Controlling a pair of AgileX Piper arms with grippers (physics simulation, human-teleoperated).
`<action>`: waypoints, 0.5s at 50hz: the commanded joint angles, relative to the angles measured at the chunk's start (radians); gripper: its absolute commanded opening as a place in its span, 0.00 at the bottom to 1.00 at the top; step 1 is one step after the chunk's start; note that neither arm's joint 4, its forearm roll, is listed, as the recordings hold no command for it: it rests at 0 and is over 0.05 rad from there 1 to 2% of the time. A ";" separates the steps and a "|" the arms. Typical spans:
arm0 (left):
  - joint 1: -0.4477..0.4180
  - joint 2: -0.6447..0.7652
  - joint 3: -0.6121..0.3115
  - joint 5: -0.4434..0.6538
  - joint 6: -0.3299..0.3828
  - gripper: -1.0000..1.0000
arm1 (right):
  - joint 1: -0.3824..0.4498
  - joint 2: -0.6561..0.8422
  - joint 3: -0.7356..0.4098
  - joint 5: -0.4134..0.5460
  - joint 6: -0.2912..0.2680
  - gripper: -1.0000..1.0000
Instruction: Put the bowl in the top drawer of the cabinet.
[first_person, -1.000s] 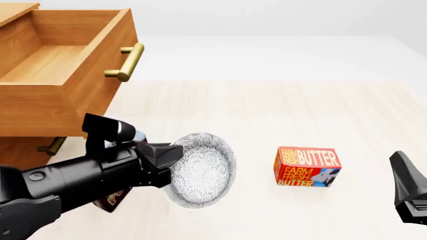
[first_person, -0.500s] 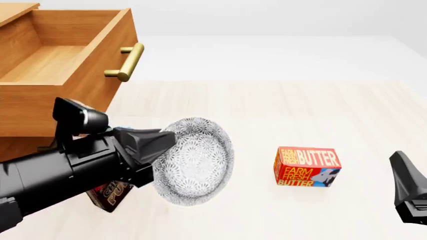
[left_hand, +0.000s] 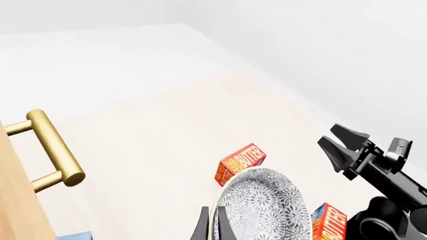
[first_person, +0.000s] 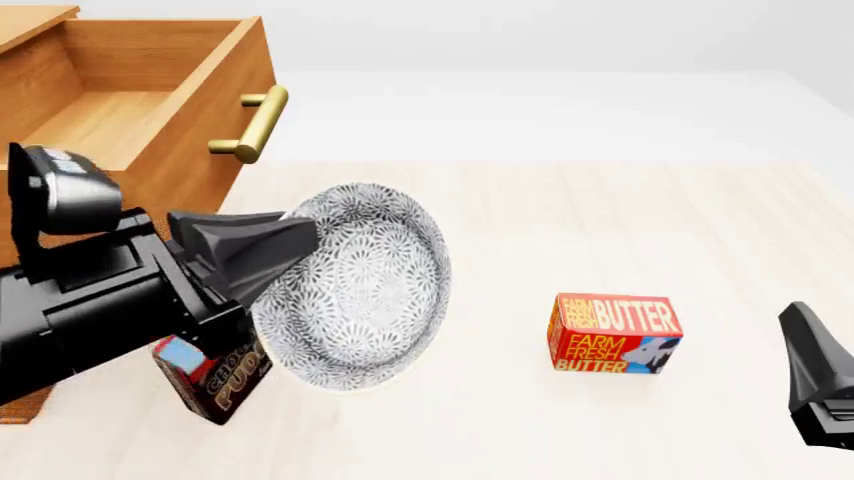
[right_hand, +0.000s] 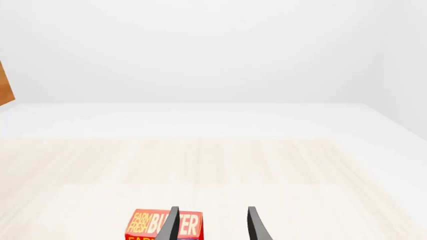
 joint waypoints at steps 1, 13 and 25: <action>0.011 -0.058 -0.049 0.047 0.034 0.00 | 0.000 0.000 0.000 0.000 0.000 1.00; 0.039 -0.078 -0.089 0.078 0.059 0.00 | 0.000 0.000 0.000 0.000 0.000 1.00; 0.110 -0.076 -0.175 0.143 0.145 0.00 | 0.000 0.000 0.000 0.000 0.000 1.00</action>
